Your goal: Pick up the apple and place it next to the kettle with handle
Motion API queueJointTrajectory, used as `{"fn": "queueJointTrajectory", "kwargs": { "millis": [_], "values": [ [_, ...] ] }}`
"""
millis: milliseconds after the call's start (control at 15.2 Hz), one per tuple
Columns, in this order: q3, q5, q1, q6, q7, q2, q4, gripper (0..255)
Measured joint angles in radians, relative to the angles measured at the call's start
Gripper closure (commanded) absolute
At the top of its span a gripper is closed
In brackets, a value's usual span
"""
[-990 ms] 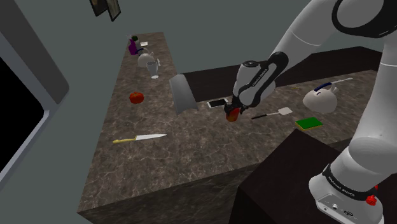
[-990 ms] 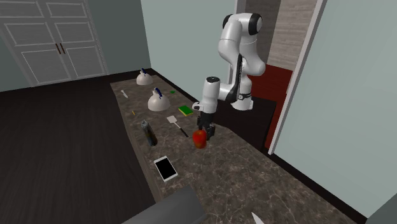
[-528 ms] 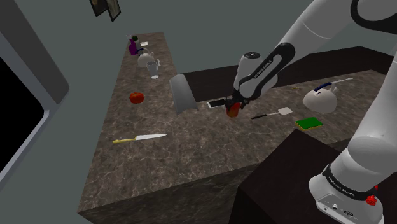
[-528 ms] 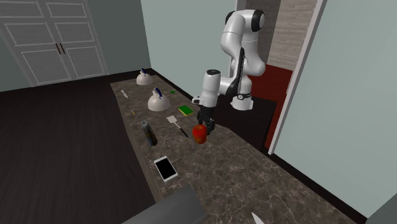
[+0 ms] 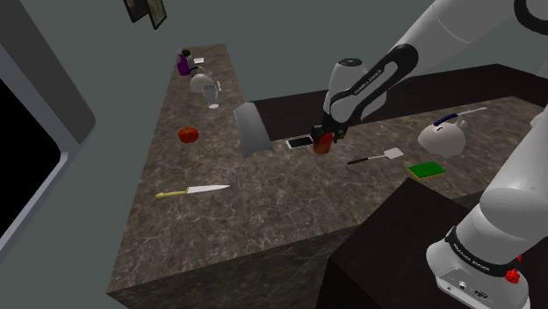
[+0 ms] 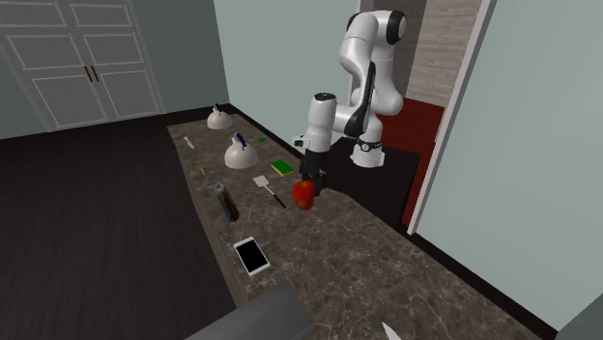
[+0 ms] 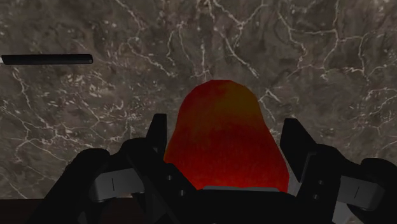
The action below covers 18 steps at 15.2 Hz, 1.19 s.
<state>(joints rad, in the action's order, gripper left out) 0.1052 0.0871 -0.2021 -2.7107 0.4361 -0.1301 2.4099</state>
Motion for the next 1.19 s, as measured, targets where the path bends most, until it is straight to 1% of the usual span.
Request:
{"fn": "queueJointTrajectory", "kwargs": {
  "millis": [462,1188],
  "values": [
    [0.007,-0.030,-0.004,0.091,-0.025,0.083,-0.009,255],
    [0.009,-0.058,-0.002,0.241,-0.045,0.183,-0.060,255]
  ]
}}
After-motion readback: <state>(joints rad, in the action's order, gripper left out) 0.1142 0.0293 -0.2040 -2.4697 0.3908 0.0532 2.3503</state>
